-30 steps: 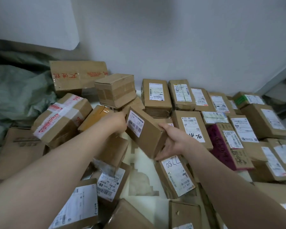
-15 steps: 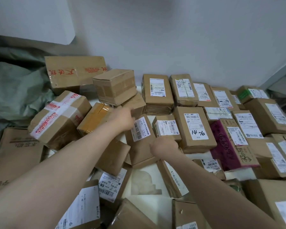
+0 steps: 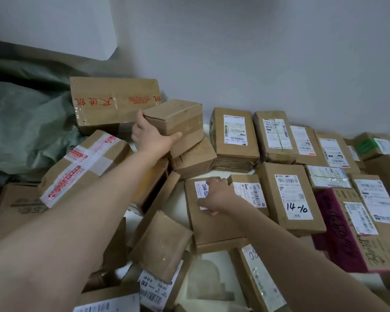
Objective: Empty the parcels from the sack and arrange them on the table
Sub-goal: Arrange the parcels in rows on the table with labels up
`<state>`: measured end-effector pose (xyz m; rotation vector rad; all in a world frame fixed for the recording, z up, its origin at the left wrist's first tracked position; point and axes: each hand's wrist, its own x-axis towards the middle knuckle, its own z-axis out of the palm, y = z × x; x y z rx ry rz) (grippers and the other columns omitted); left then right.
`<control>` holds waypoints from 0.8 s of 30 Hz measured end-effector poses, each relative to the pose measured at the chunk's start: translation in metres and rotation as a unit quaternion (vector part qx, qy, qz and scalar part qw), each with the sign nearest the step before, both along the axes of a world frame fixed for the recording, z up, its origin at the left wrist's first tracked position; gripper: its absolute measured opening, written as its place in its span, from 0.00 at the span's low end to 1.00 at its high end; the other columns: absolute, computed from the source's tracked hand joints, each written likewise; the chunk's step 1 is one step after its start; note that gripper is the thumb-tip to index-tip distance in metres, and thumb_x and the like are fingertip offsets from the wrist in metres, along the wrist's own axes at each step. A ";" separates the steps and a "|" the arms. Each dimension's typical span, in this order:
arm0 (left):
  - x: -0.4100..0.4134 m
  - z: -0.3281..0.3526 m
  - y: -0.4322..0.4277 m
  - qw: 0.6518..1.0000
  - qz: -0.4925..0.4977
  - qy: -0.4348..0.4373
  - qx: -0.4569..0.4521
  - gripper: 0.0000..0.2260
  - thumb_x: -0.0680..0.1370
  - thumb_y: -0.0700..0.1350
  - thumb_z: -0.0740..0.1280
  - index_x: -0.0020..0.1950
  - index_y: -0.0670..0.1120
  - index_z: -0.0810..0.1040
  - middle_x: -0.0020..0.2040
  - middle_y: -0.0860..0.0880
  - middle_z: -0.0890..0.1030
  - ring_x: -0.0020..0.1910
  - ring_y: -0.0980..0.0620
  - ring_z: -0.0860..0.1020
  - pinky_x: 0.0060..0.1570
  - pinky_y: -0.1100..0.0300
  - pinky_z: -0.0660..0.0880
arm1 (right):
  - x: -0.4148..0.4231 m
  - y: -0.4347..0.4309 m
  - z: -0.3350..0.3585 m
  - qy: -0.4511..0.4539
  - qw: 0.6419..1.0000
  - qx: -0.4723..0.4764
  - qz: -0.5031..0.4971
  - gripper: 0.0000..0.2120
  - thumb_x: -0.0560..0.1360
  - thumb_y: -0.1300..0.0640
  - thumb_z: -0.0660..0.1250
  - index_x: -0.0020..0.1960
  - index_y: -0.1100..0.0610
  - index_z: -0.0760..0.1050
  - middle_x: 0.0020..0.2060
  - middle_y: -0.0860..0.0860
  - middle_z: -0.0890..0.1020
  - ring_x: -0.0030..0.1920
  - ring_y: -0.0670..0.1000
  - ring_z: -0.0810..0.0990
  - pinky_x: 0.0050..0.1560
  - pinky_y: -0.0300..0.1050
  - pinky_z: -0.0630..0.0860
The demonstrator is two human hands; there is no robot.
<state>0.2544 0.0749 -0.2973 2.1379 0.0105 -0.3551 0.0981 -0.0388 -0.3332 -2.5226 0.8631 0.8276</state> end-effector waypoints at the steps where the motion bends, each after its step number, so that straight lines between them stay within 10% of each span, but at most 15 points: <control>1: 0.004 -0.002 0.000 1.000 -0.003 0.013 -0.024 0.55 0.67 0.54 0.79 0.79 0.53 0.41 0.77 0.43 0.55 0.76 0.42 0.55 0.74 0.41 0.57 | 0.001 0.003 -0.001 -0.014 1.000 -0.006 0.000 0.37 0.73 0.42 0.69 0.74 0.57 0.59 0.70 0.60 0.60 0.69 0.61 0.64 0.56 0.47 0.72; 5: -0.001 0.001 -0.001 0.999 -0.007 -0.001 -0.039 0.55 0.66 0.54 0.79 0.79 0.56 0.42 0.74 0.42 0.56 0.74 0.41 0.56 0.71 0.42 0.59 | -0.004 0.025 -0.004 0.063 0.996 -0.057 0.031 0.52 0.68 0.32 0.69 0.79 0.51 0.44 0.77 0.57 0.40 0.74 0.71 0.48 0.66 0.76 0.59; 8: -0.016 0.014 -0.002 0.997 -0.005 -0.075 -0.016 0.52 0.65 0.54 0.79 0.77 0.61 0.46 0.72 0.41 0.55 0.72 0.41 0.54 0.67 0.44 0.61 | -0.003 0.035 -0.009 0.077 0.993 -0.086 0.028 0.55 0.68 0.35 0.71 0.79 0.49 0.38 0.77 0.57 0.33 0.73 0.72 0.50 0.65 0.75 0.60; 16: -0.025 0.047 0.028 0.883 -0.047 -0.380 0.270 0.39 0.59 0.52 0.77 0.67 0.61 0.65 0.68 0.39 0.63 0.68 0.37 0.60 0.71 0.37 0.52 | 0.006 0.042 -0.006 0.053 0.994 -0.084 -0.041 0.29 0.77 0.43 0.58 0.74 0.56 0.64 0.76 0.58 0.56 0.74 0.67 0.51 0.72 0.62 0.58; 20: -0.029 0.050 0.042 0.824 -0.148 -0.380 0.392 0.37 0.63 0.43 0.76 0.68 0.56 0.65 0.72 0.38 0.58 0.74 0.36 0.52 0.72 0.34 0.40 | 0.010 0.023 0.015 -0.119 0.989 -0.062 -0.069 0.21 0.79 0.48 0.59 0.68 0.59 0.70 0.69 0.59 0.66 0.68 0.63 0.63 0.65 0.52 0.65; 24: -0.039 0.050 0.038 0.762 -0.251 -0.357 0.479 0.29 0.69 0.73 0.62 0.58 0.53 0.73 0.65 0.41 0.67 0.70 0.39 0.61 0.69 0.32 0.33 | 0.025 0.002 0.036 -0.218 0.970 -0.066 -0.081 0.21 0.80 0.51 0.59 0.71 0.58 0.68 0.68 0.59 0.68 0.67 0.62 0.65 0.64 0.51 0.66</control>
